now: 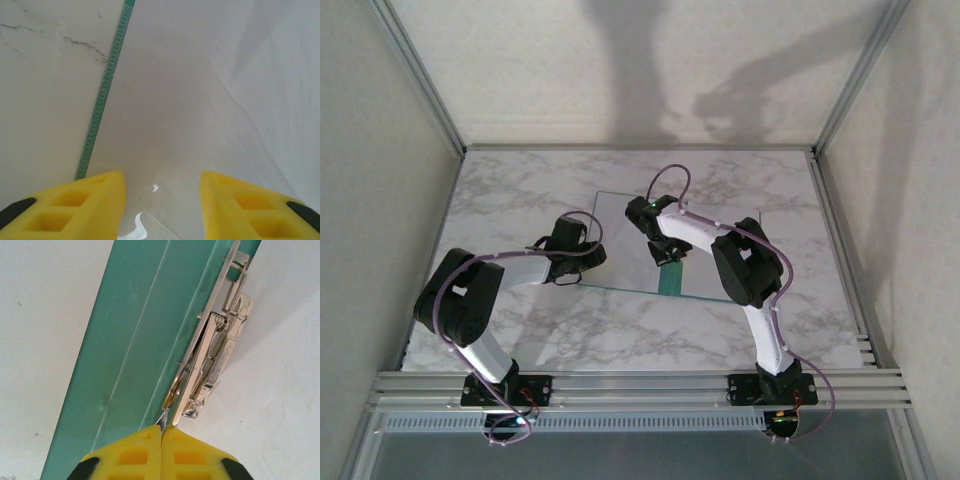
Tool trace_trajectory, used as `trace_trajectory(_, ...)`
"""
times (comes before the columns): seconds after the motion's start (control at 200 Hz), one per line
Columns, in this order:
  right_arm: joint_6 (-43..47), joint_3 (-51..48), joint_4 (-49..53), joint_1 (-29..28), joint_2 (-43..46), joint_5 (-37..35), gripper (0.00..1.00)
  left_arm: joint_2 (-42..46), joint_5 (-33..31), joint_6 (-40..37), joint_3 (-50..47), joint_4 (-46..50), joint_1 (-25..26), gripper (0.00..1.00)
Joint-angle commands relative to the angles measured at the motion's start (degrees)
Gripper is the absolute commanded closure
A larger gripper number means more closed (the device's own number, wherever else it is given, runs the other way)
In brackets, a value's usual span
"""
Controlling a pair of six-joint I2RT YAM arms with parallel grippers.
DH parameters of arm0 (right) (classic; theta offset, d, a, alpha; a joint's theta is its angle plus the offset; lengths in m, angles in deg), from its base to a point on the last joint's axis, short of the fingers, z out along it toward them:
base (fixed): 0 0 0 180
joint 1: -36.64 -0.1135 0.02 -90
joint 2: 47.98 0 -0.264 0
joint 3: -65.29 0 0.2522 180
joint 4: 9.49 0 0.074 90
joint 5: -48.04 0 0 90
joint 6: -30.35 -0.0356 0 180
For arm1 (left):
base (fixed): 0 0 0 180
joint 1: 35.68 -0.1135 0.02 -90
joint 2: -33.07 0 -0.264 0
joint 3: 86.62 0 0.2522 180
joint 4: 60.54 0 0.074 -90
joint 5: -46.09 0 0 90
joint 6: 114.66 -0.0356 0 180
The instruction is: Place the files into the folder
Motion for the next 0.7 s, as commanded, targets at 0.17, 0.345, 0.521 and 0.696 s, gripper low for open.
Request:
trace_trajectory(0.17,0.85,-2.31,-2.15,-0.63,-3.52,1.57,1.00,-4.18,0.37,-0.59,-1.75,6.02,-0.07,0.55)
trace_trajectory(0.345,0.45,-4.20,-2.58,-0.60,-2.87,0.20,1.00,-4.41,0.45,-0.43,-1.85,5.74,-0.11,0.55)
trace_trajectory(0.521,0.18,-5.74,-3.65,-0.56,-3.20,0.31,1.00,-4.28,0.37,-0.42,-1.85,5.86,-0.07,0.55)
trace_trajectory(0.696,-0.13,-7.13,-6.10,-0.47,-3.68,4.64,1.00,-4.20,0.28,-0.33,-2.19,5.89,-0.07,0.55)
